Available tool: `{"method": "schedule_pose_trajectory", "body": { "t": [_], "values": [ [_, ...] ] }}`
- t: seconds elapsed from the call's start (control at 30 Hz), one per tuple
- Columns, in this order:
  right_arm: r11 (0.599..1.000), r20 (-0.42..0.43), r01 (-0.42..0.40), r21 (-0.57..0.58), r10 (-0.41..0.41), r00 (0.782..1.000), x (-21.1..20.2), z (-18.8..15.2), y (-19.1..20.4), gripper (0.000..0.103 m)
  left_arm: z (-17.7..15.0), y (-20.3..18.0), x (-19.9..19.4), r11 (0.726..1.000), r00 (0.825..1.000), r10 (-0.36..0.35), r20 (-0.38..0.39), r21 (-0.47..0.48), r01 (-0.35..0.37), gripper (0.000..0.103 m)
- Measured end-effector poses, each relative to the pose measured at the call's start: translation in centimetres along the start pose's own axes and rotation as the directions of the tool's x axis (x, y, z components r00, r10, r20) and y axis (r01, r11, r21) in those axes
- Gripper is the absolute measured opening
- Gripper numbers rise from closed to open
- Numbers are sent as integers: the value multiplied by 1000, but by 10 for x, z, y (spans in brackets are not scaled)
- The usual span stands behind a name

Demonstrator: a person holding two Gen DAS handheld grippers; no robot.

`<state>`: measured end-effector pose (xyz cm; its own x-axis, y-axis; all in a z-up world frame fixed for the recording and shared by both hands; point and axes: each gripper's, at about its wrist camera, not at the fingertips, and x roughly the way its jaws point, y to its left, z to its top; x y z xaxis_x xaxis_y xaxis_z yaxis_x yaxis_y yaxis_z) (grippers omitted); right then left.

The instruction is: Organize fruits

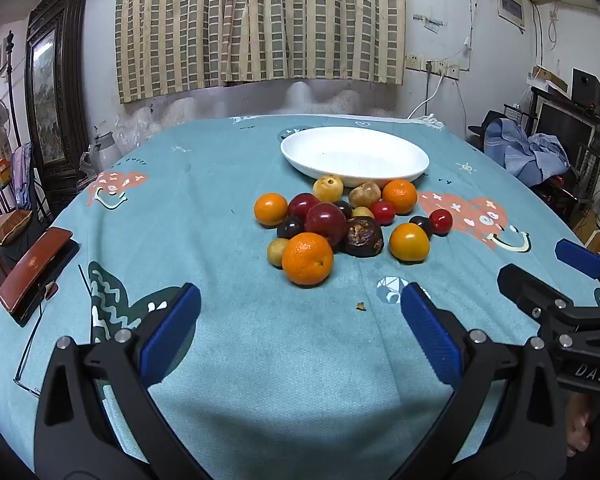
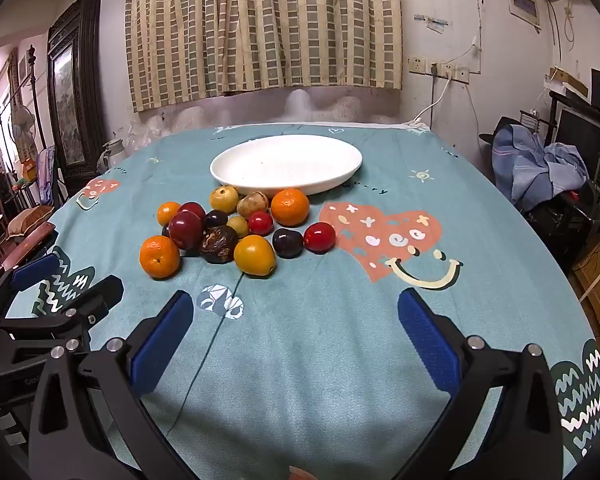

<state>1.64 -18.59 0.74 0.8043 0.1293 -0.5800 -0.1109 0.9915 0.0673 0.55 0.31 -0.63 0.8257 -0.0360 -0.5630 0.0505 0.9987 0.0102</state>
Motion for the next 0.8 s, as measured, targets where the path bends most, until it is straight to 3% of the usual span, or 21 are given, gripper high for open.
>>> {"method": "schedule_pose_trajectory", "body": {
  "t": [0.8],
  "values": [
    [1000, 0, 0, 0, 0, 1000, 0, 0, 0, 102, 1, -1, -2, 1000, 1000, 0, -5, 0, 0, 101]
  ]
}}
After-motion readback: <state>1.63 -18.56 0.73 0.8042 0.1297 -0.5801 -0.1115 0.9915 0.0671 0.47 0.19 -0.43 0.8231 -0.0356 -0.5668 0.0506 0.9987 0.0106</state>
